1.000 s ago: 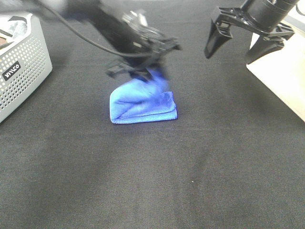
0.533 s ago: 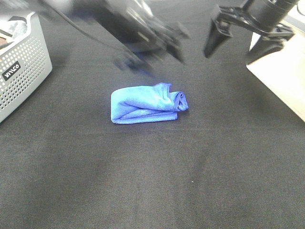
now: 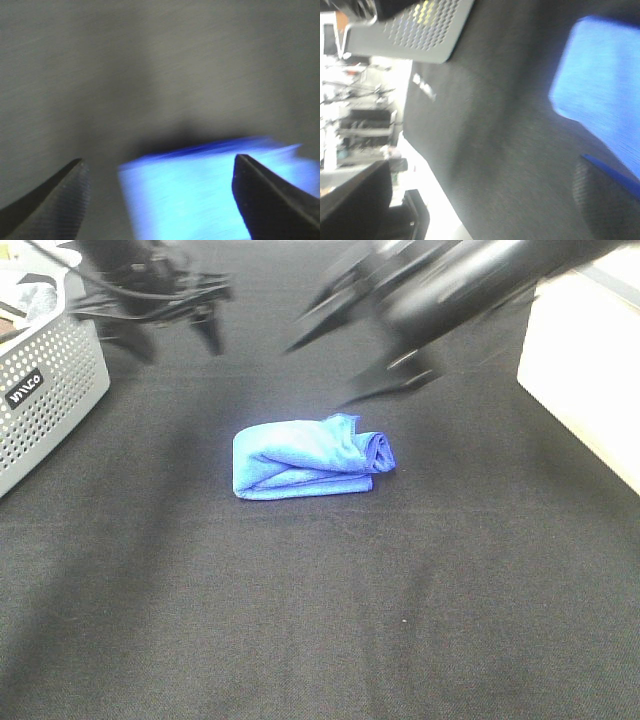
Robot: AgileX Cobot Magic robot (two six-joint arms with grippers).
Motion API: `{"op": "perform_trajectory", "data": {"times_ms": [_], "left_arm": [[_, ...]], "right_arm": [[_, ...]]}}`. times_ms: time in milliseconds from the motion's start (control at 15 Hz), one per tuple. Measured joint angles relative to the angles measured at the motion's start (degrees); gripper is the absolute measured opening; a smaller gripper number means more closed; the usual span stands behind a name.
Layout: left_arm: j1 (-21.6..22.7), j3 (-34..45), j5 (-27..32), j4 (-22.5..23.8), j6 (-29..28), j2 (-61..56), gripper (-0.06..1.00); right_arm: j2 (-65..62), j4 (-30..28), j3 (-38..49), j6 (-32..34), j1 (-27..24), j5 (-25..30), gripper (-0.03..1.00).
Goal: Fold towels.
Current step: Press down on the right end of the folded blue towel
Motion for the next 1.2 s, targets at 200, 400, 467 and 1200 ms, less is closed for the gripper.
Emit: {"op": "perform_trajectory", "data": {"times_ms": [200,400,467,1200], "left_arm": [[0.23,0.00,0.46,1.55,1.83,0.00,0.75],[0.23,0.00,0.74,1.55,2.18,0.00,0.75],[0.23,0.00,0.92,1.55,2.23,0.00,0.75],[0.06,0.00,10.94,1.15,8.42,-7.96,0.75]], "right_arm": [[8.48,2.41,-5.16,-2.12,1.89,-0.63,0.91],[12.72,2.52,-8.02,-2.12,1.43,-1.38,0.90],[14.27,2.41,-8.42,-2.12,0.80,-1.95,0.90],[9.57,-14.78,-8.54,7.73,-7.73,2.86,0.89]]}}
